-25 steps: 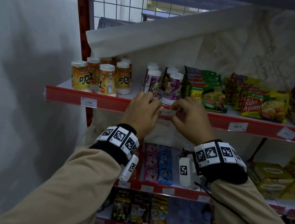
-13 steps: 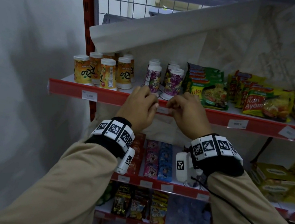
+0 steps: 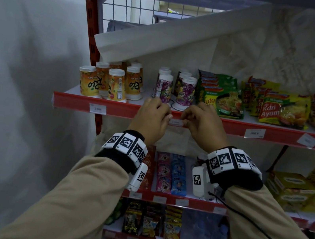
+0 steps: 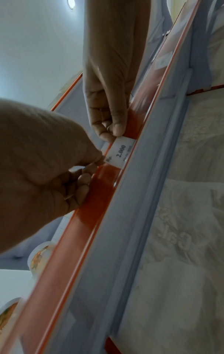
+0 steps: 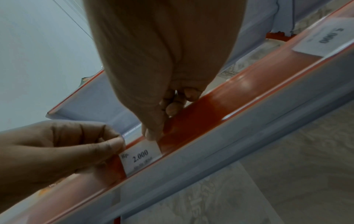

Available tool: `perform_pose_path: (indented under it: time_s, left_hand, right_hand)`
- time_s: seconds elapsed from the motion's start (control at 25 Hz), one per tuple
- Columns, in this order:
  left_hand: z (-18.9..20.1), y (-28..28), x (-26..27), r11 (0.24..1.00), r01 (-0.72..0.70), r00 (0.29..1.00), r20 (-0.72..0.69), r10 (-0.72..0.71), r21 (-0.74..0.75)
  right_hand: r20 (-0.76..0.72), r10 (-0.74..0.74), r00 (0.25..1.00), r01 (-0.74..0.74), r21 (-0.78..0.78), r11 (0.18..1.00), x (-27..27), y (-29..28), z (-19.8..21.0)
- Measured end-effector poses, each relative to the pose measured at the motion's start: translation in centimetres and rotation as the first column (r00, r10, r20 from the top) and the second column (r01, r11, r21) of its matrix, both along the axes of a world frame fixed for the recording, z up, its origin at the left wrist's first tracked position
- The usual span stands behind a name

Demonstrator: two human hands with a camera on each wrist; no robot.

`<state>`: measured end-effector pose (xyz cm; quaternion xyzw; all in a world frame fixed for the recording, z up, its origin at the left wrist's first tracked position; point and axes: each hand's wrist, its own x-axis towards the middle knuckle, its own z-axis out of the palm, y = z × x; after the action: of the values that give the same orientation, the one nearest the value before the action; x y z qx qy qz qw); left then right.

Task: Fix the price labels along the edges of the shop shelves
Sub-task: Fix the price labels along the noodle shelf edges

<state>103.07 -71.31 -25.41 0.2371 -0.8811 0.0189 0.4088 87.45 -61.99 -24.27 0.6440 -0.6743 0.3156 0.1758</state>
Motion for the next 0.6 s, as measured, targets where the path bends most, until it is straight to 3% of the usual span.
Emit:
perform_pose_path:
  time_s: [0.24,0.48,0.6]
  left_hand:
    - [0.3,0.4,0.6,0.997,-0.021,0.996,0.087,0.027,-0.07]
    - [0.0,1.6,-0.6,0.969,-0.169,0.975,0.115,0.191,-0.178]
    - [0.2,3.2,-3.0,0.969,-0.114,0.979,0.141,0.148,-0.221]
  right_hand:
    - [-0.056,-0.061,0.997,0.05,-0.182,0.982,-0.3,0.9,-1.5]
    - [-0.196,-0.268,0.943,0.251,-0.104,0.962,-1.7,3.7,-1.1]
    - [-0.227,-0.338,0.913,0.331,-0.072,0.941,-3.0,5.0,-0.5]
